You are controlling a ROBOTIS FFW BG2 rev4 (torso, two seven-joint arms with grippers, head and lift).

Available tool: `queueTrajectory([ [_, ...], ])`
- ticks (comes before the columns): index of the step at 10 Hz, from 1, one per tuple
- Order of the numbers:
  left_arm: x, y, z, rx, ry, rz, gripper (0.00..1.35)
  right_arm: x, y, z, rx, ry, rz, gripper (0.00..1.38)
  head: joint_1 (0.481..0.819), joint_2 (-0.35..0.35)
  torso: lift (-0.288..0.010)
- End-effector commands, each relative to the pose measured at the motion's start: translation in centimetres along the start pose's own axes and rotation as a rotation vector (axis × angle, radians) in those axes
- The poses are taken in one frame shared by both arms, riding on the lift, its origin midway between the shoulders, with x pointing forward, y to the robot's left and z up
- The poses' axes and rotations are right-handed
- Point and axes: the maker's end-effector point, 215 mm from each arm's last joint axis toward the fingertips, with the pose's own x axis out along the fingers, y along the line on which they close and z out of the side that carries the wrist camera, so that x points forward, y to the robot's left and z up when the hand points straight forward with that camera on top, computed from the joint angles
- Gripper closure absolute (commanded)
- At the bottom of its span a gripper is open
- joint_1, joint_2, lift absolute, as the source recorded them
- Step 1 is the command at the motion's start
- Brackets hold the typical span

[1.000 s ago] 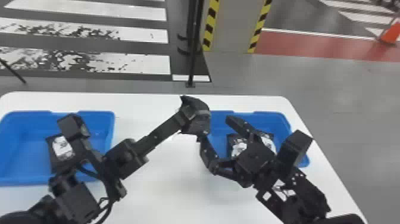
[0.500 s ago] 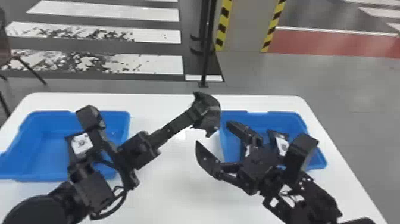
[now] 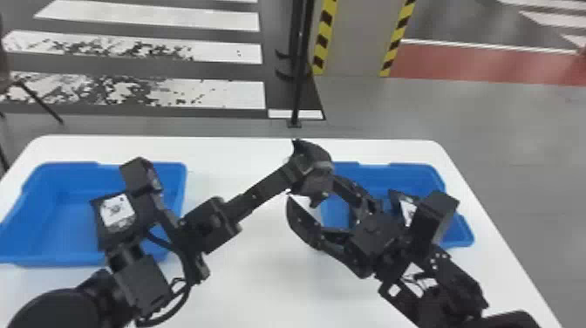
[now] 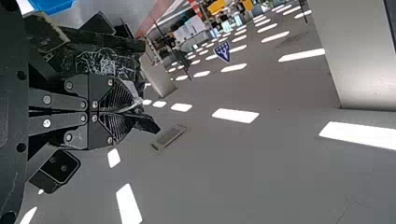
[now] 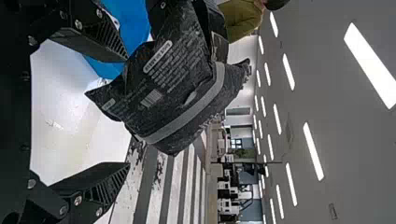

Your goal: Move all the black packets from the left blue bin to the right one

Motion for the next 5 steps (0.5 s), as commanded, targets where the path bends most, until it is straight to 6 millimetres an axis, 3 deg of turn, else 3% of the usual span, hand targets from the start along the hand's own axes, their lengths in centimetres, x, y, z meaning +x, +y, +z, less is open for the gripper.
queueTrajectory([
  [1,-0.1,0.1,-0.2,-0.005,0.003,0.002,1.17,-0.3,-0.9,0.1,-0.002,-0.001,-0.025,0.92,0.695,-0.154,-0.14],
  [3,-0.1,0.0,-0.7,-0.015,0.011,0.0,1.17,-0.9,-2.0,0.8,-0.008,-0.012,-0.059,1.16,0.695,-0.173,-0.14],
  [5,-0.3,0.3,-0.8,-0.021,0.011,0.009,1.17,-1.1,-1.9,1.4,-0.015,-0.022,-0.062,1.22,0.695,-0.185,-0.14],
])
